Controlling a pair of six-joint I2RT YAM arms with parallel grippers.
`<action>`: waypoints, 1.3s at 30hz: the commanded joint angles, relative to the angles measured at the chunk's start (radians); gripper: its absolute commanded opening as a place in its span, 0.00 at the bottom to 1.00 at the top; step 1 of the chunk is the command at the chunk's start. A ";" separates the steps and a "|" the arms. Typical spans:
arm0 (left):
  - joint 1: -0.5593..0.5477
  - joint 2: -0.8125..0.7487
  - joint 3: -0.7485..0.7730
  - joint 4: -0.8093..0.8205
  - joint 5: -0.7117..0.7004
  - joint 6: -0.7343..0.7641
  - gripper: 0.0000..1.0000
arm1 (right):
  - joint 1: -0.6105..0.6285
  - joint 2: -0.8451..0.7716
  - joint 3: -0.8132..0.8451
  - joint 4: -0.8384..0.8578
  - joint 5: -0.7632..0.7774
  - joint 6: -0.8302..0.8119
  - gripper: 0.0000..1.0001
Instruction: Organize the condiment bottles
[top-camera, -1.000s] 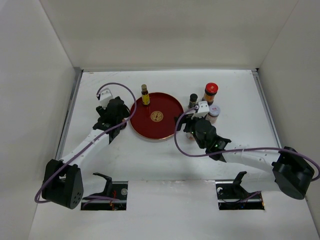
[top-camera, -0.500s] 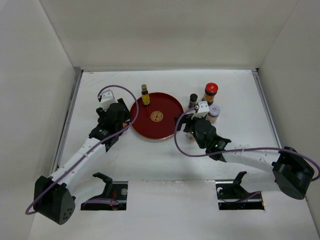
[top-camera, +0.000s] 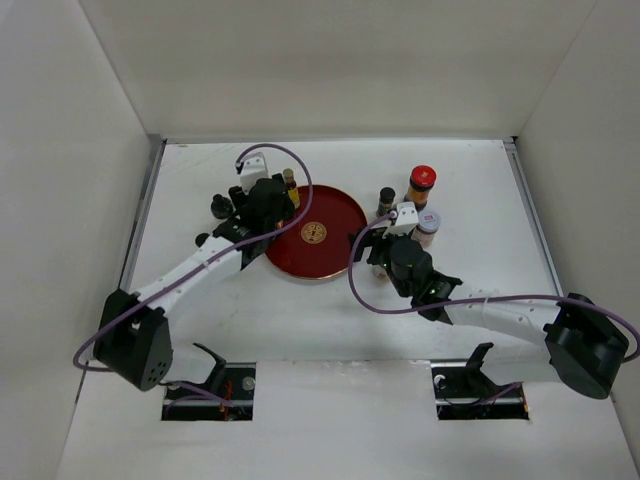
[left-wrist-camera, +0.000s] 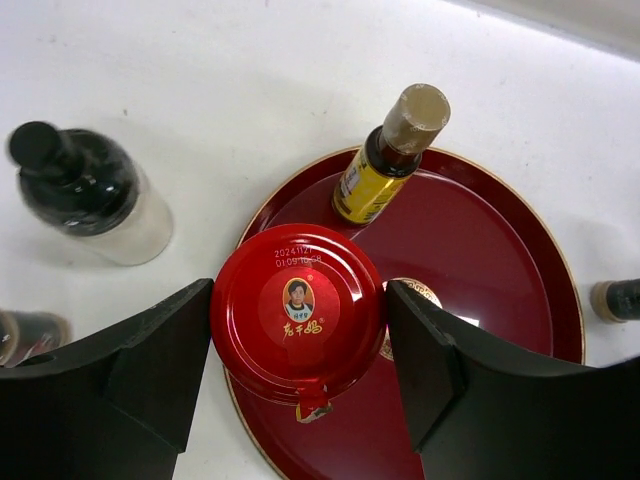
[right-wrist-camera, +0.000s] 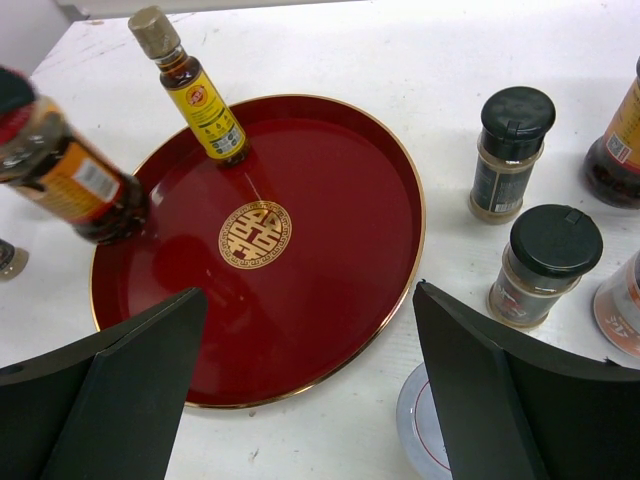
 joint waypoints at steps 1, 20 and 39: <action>0.020 0.047 0.124 0.175 0.012 0.035 0.32 | -0.004 -0.017 0.024 0.053 -0.007 -0.008 0.91; 0.061 0.260 0.142 0.323 0.080 0.038 0.54 | -0.004 -0.027 0.013 0.071 -0.007 -0.011 0.92; 0.194 -0.060 -0.004 0.073 0.011 -0.009 0.73 | 0.001 -0.019 0.022 0.064 -0.007 -0.012 0.92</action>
